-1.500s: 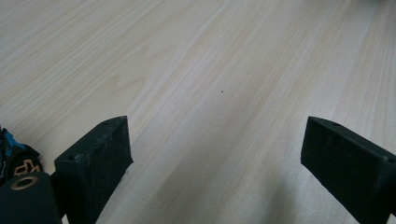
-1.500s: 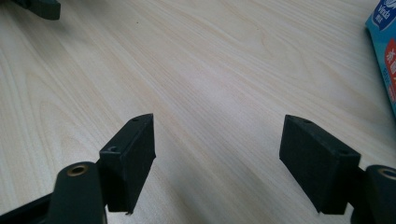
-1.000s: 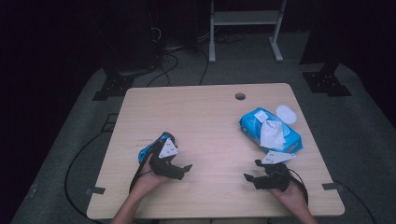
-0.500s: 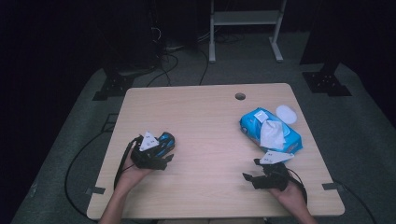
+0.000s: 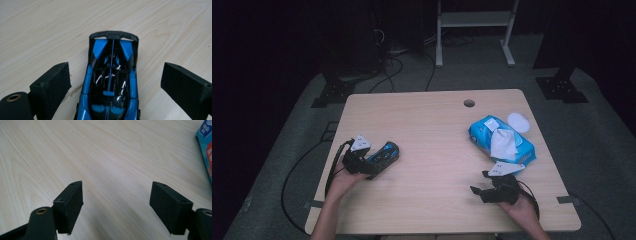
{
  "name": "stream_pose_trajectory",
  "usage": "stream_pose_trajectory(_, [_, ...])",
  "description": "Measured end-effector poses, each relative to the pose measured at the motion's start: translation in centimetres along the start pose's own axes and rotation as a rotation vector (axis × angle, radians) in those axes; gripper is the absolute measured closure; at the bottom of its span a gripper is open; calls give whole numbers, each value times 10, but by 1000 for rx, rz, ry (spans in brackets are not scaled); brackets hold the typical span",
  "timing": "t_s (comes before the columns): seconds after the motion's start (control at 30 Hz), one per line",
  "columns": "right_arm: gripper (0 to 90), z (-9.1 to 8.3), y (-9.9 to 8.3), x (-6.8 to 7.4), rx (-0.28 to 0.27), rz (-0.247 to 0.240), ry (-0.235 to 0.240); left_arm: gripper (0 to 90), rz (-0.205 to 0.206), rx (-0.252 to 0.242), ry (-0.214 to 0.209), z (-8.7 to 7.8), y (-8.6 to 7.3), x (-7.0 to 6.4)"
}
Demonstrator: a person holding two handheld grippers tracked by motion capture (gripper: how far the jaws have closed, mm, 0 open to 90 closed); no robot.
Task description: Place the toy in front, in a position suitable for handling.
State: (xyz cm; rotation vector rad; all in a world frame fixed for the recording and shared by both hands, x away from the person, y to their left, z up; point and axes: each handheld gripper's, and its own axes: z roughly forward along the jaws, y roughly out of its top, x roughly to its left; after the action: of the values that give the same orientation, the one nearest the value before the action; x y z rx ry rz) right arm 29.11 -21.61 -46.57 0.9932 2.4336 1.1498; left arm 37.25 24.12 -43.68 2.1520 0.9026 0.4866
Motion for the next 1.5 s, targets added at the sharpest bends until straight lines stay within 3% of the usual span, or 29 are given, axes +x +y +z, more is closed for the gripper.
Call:
stream_pose_trajectory(0.13, [257, 1, 1, 1, 3, -5, -1, 84, 16, 40, -48, 9, 7, 3])
stream_pose_trajectory(0.33, [258, -2, 1, 1, -2, -11, -4, 84, 56, 109, -42, 20, 7, 6])
stream_pose_trajectory(0.6, [257, -3, 1, 0, -6, -5, -5, 124, 29, 122, -61, 20, 0, 13])
stream_pose_trajectory(0.97, [258, -3, 1, 1, 0, -10, 2, 147, 57, 189, -59, 30, -5, 13])
stream_pose_trajectory(1.13, [258, -4, 1, 1, -4, -13, 0, 147, 43, 216, -61, 34, -9, 15])
stream_pose_trajectory(1.3, [258, -3, 1, 2, -2, -13, 0, 158, 32, 211, -77, 34, -10, 17])
stream_pose_trajectory(1.5, [258, -3, 1, 2, 0, -13, -1, 250, 47, 202, -90, 32, -9, 15])
